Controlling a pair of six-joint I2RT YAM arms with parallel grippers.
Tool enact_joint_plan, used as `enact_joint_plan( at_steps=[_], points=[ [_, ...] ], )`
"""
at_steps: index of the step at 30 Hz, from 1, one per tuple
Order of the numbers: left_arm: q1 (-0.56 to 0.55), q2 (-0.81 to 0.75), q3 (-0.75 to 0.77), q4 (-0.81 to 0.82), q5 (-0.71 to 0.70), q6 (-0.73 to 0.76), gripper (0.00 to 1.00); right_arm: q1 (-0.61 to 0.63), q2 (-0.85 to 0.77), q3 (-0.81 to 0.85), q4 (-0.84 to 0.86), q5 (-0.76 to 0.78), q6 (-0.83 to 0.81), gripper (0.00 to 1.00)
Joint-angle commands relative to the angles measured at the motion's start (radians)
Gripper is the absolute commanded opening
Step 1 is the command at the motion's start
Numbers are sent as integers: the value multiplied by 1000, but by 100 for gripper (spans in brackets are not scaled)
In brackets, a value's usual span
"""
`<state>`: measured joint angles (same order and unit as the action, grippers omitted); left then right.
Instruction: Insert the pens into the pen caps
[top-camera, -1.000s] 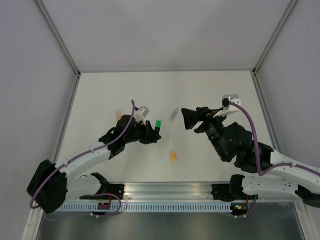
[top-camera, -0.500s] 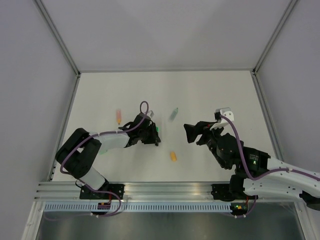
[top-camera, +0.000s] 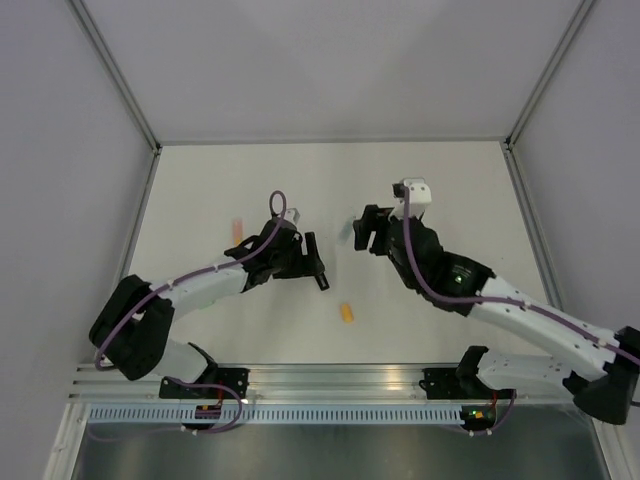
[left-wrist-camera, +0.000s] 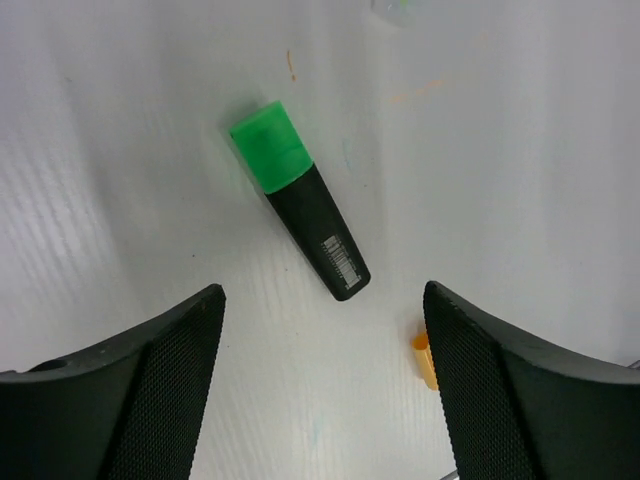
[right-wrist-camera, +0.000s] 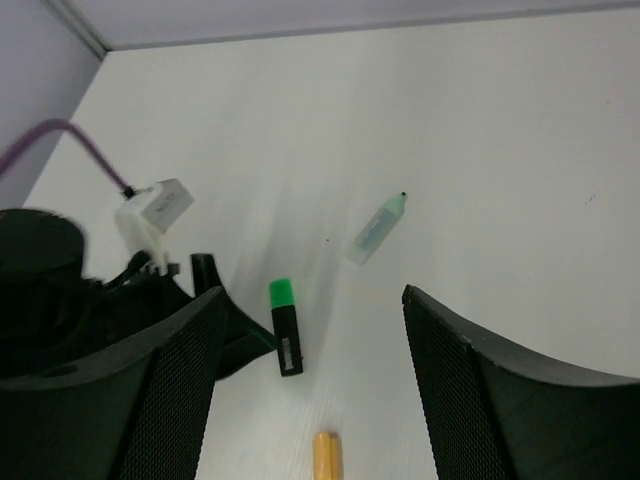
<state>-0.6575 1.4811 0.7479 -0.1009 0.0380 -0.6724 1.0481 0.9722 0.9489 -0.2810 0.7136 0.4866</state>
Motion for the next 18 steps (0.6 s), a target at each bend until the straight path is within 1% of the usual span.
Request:
enact_joint_plan(
  at_steps=[1,3,4,5,6,7,8,9,10,11,13,14,15,18],
  points=[
    [1,-143,94,-114,-107,91,86,-193,193,106,-23,-264,72,76],
    [2,-200,96,-128,-186,137,99,-227,308,129,-3,-260,82,77],
    [1,-258,88,-128,-226,140,100,-273,345,154,17,-305,93,77],
    [1,-290,58,-120,-301,142,100,-296,385,168,28,-339,119,77],
    [1,-323,33,-70,-326,146,100,-315,475,189,31,-362,136,77],
    [2,-388,-29,-33,-340,157,100,-342,520,238,26,-390,148,77],
    [2,-421,-62,2,-342,166,100,-349,618,266,19,-385,162,76],
    [1,-450,-90,57,-348,166,100,-352,669,299,-6,-378,168,76],
    [1,-478,-140,73,-354,162,100,-359,715,367,-23,-372,173,76],
    [1,-529,-163,92,-360,160,100,-364,806,399,-41,-362,191,75],
    [1,-579,-209,136,-363,155,100,-372,887,479,-67,-364,207,74],
    [1,-617,-217,145,-345,163,100,-375,952,500,-72,-356,216,73],
    [1,-630,-225,151,-339,169,99,-376,982,536,-82,-350,237,73],
    [1,-656,-240,150,-332,162,99,-390,1063,571,-96,-327,274,71]
  ],
)
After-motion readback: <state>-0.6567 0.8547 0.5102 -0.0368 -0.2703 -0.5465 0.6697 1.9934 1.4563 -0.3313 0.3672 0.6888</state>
